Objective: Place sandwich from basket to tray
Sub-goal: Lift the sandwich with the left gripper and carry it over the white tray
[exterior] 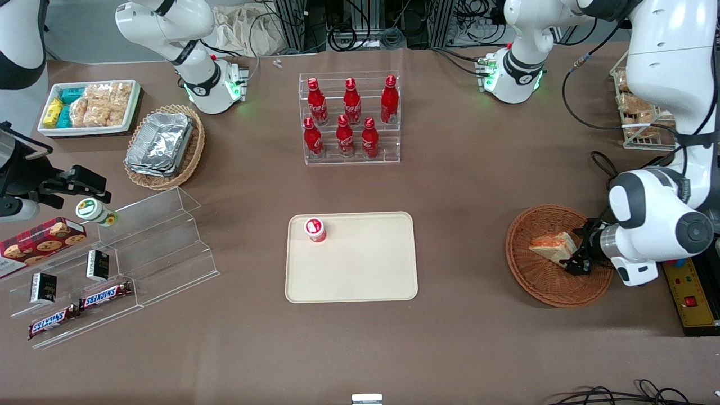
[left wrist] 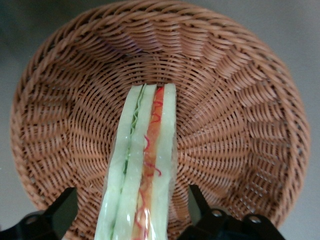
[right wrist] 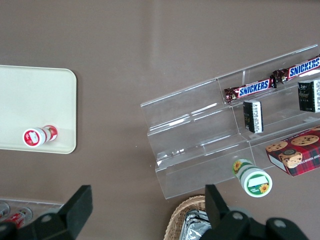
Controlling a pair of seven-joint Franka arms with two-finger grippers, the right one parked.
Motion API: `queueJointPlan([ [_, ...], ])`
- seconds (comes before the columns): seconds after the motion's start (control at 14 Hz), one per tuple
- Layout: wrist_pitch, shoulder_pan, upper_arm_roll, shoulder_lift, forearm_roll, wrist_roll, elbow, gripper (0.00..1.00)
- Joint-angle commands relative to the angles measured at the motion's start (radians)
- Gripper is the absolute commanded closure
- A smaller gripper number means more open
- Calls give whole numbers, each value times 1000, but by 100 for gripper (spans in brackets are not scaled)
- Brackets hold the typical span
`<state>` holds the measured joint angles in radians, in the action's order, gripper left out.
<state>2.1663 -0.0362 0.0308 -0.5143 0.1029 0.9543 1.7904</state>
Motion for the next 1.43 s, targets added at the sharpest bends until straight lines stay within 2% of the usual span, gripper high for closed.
queueJointPlan([
  [0.0,61,9,-2,17,15,32,55,53],
  [0.07,60,7,-2,20,14,49,55,85],
  [0.14,57,9,-2,20,14,50,52,100],
  [0.36,38,12,-5,63,0,38,49,100],
  [0.57,-214,56,-32,184,-8,-34,-12,100],
  [0.86,-452,151,-116,209,-8,-86,-169,100],
  [1.14,-436,200,-234,192,17,-80,-226,100],
  [1.36,-306,286,-287,160,-18,-100,-226,100],
])
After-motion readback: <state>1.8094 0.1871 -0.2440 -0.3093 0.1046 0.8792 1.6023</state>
